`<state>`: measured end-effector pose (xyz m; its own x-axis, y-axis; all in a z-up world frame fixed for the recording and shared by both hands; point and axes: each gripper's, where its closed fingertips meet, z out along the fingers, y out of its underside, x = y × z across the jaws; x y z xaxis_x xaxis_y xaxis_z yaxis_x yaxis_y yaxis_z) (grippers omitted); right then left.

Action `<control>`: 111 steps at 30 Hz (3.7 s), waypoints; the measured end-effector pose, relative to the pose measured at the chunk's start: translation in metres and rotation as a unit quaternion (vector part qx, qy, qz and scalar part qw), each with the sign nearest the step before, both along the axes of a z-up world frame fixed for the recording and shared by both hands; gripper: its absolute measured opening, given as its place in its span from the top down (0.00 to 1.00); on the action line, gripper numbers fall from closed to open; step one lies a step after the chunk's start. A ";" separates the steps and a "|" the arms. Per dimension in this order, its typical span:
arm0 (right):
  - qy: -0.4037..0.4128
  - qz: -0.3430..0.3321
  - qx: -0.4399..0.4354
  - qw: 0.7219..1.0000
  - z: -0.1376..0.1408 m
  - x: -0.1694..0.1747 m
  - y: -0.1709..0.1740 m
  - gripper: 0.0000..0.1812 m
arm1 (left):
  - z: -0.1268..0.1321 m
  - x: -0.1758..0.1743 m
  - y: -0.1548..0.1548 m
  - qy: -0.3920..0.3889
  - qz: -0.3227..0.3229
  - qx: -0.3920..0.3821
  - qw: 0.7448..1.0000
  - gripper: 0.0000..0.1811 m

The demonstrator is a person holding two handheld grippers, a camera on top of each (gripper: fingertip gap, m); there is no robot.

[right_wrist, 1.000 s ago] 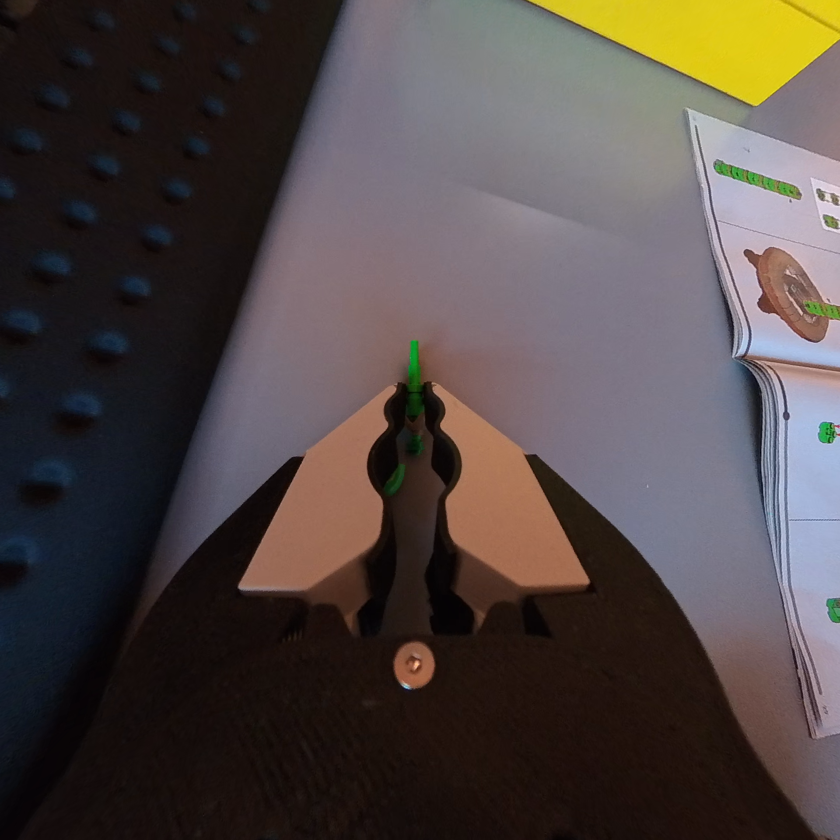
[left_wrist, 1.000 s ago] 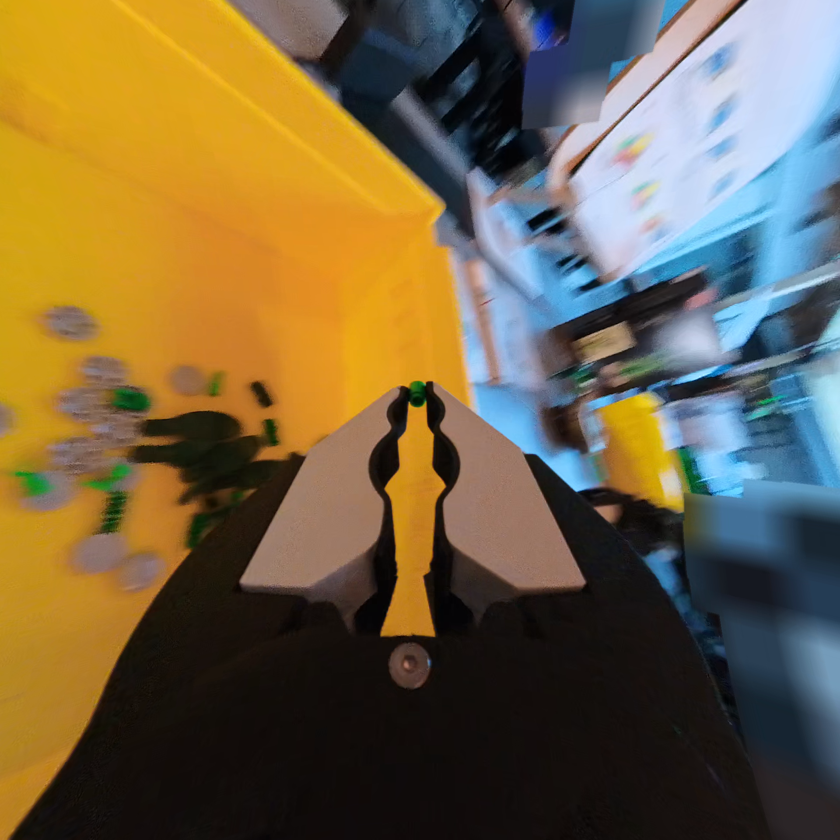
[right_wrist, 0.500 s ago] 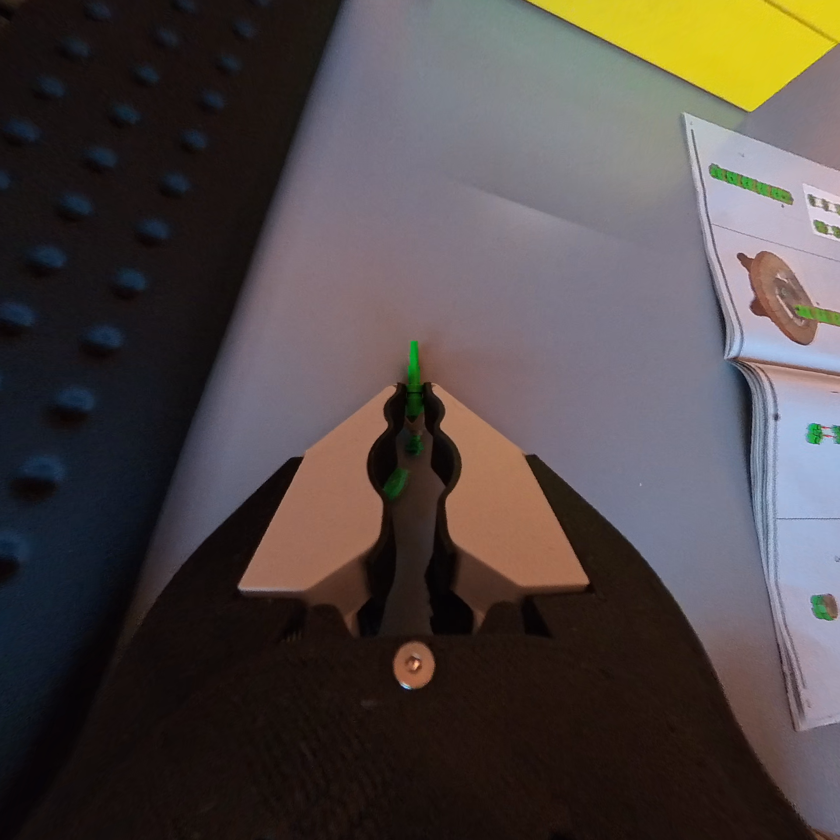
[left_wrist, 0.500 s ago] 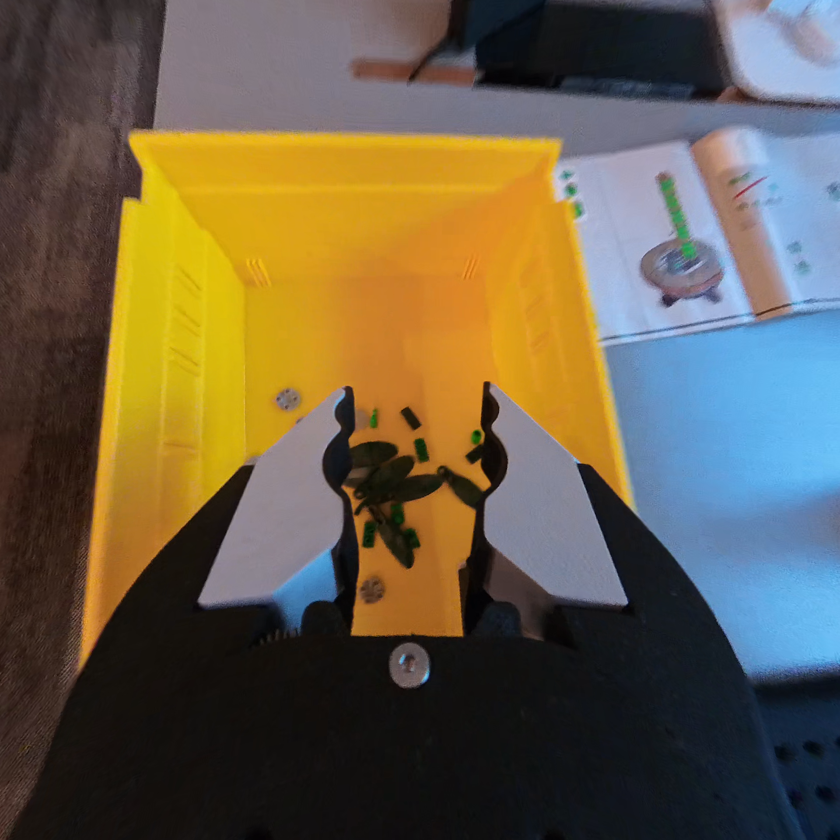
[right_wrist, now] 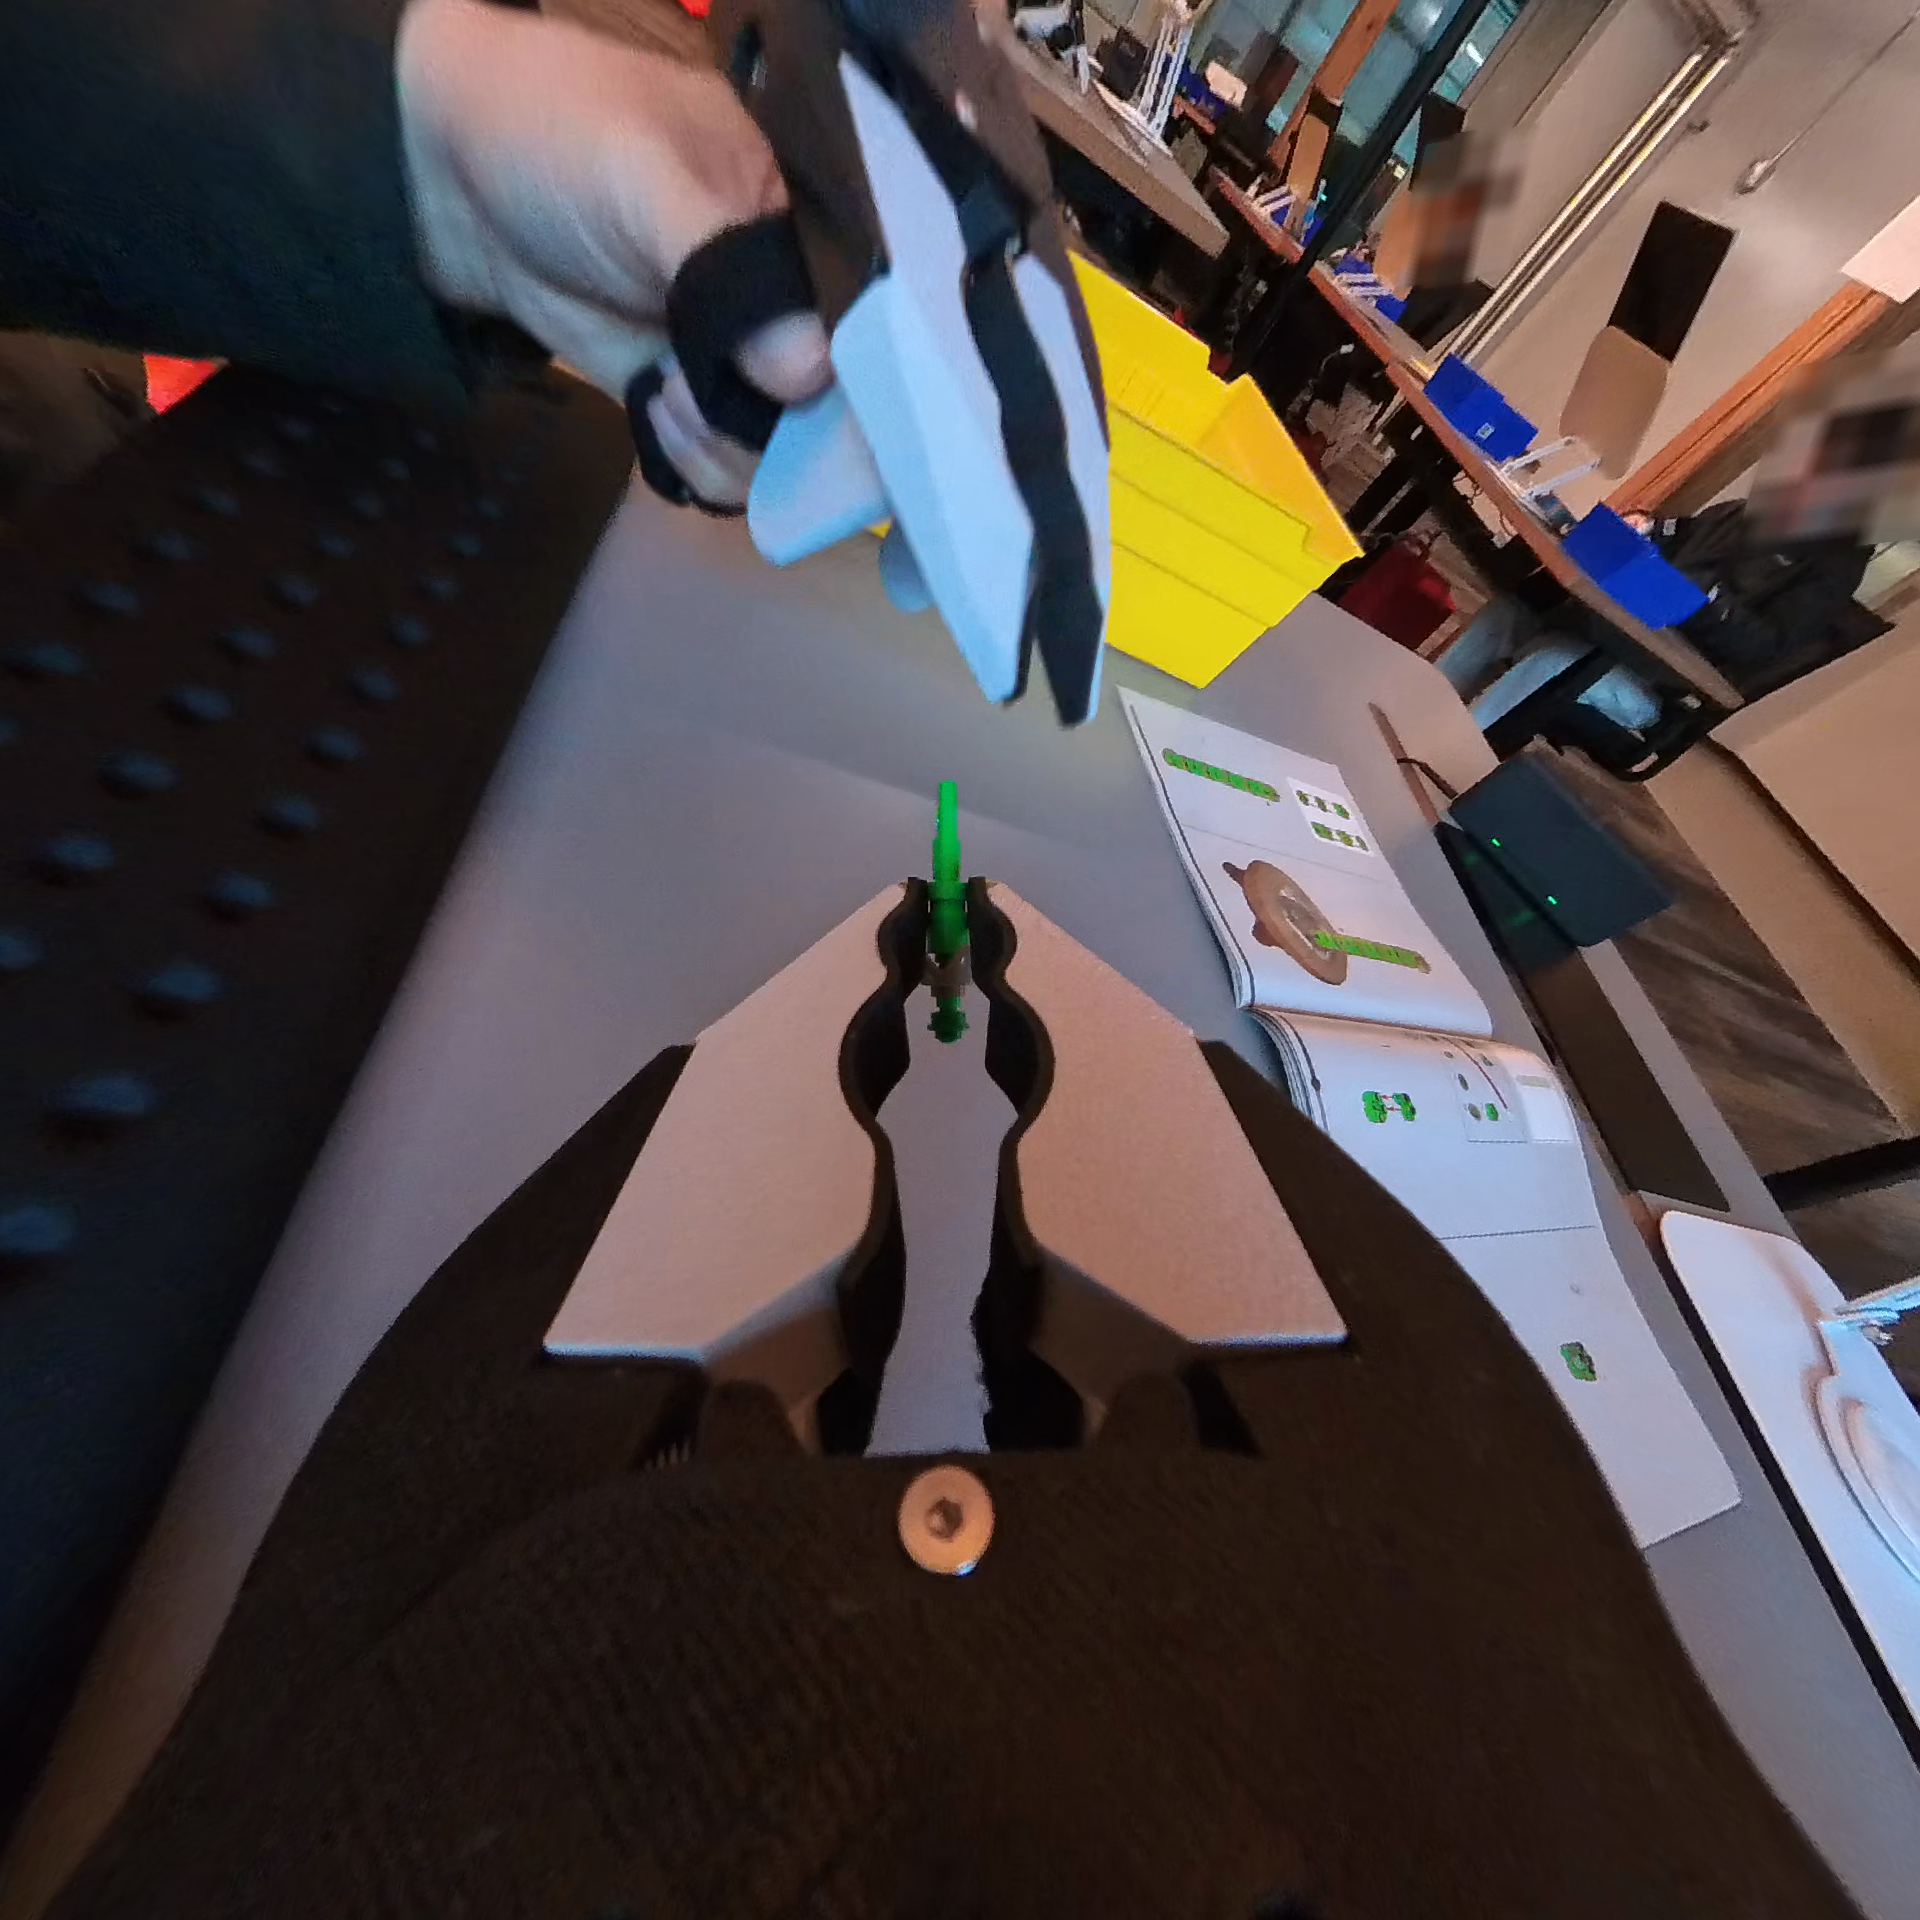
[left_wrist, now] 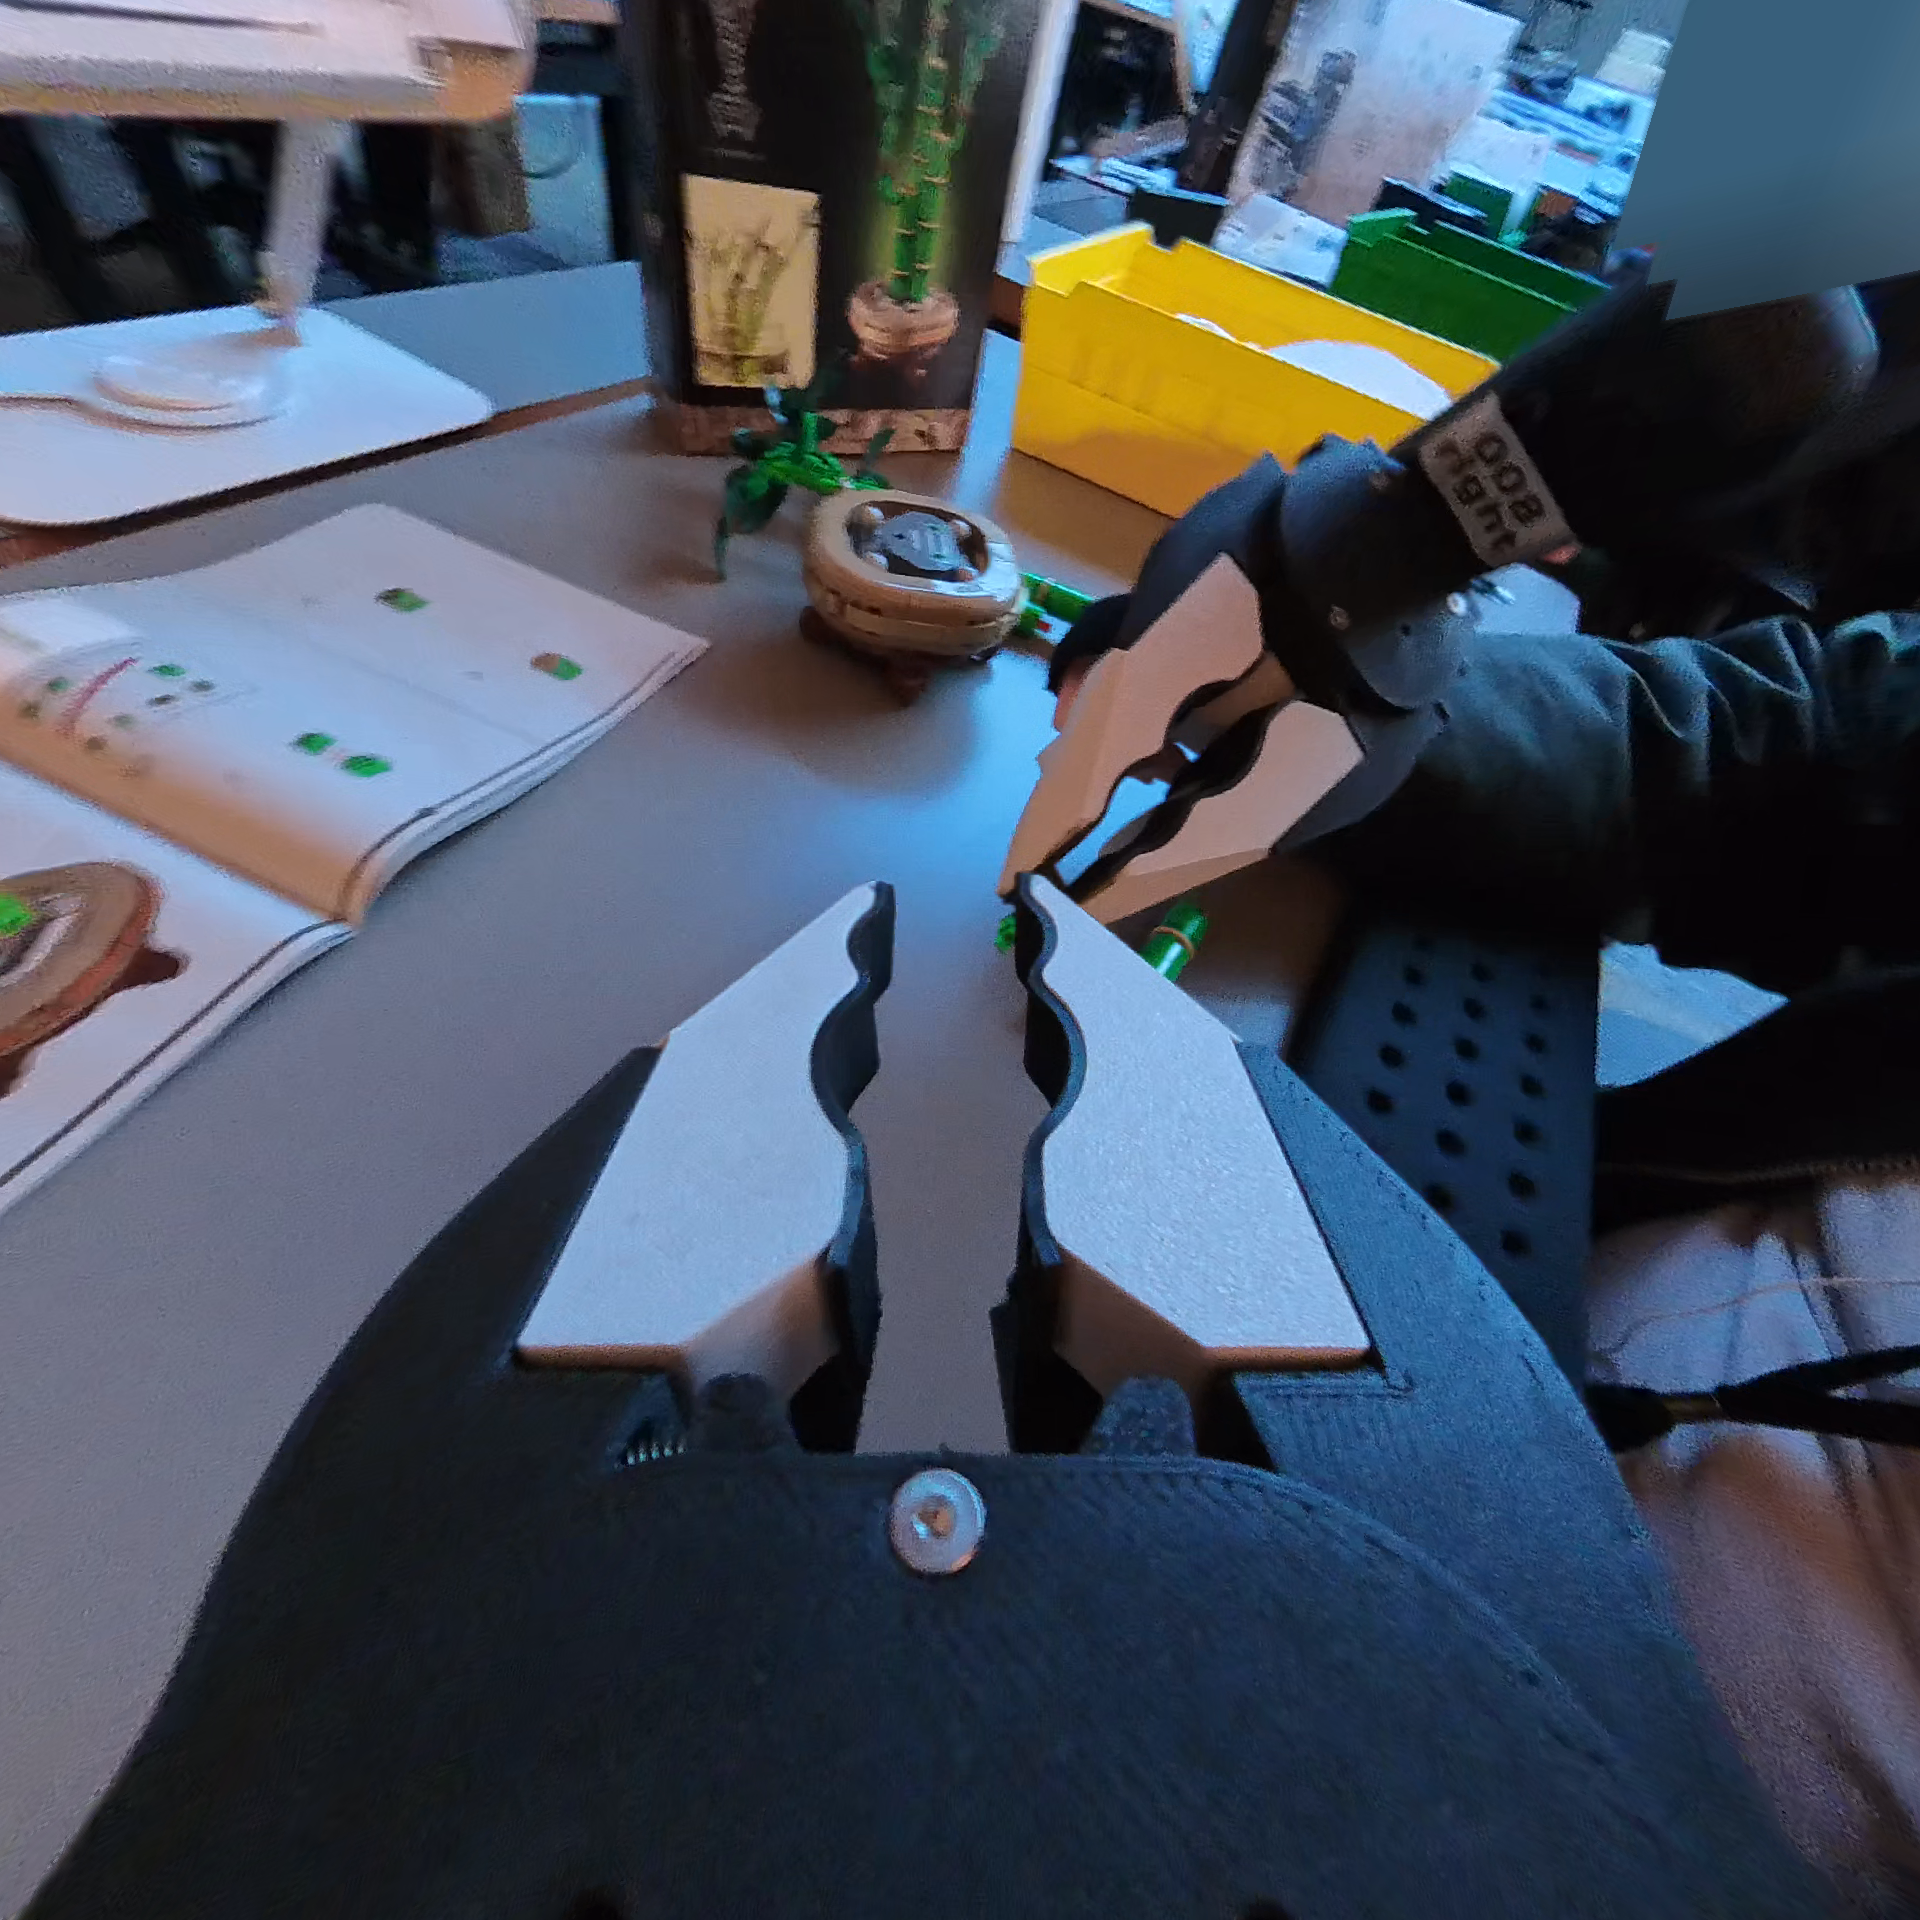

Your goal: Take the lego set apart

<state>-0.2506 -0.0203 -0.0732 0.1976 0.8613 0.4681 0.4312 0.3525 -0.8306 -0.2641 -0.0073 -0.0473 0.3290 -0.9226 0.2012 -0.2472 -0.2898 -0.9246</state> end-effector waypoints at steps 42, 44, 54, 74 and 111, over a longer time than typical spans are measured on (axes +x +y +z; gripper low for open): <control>0.066 -0.024 -0.231 0.970 -0.006 -0.001 0.012 0.94 | -0.022 0.004 -0.001 -0.107 -0.053 -0.149 0.982 0.85; 0.064 -0.023 -0.233 0.970 -0.006 -0.004 0.009 0.94 | -0.030 0.007 -0.002 -0.078 -0.052 -0.136 0.986 0.85; -0.061 -0.388 -0.021 0.920 -0.004 0.087 0.095 0.94 | -0.036 -0.013 0.028 -0.092 0.039 -0.161 0.982 0.84; -0.091 -0.394 -0.068 0.912 -0.027 0.090 0.096 0.95 | -0.049 -0.011 0.027 -0.047 0.044 -0.150 0.987 0.85; 0.169 0.011 -0.510 0.844 -0.002 0.000 0.009 0.95 | -0.023 0.008 -0.005 -0.127 -0.053 -0.185 0.973 0.98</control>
<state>-0.2503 -0.0111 -0.0756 0.1496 0.7877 -0.5976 0.1113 -0.6139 -0.7815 -0.2558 -0.0121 -0.0698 0.1318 -0.7979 0.5882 -0.0700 -0.5993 -0.7974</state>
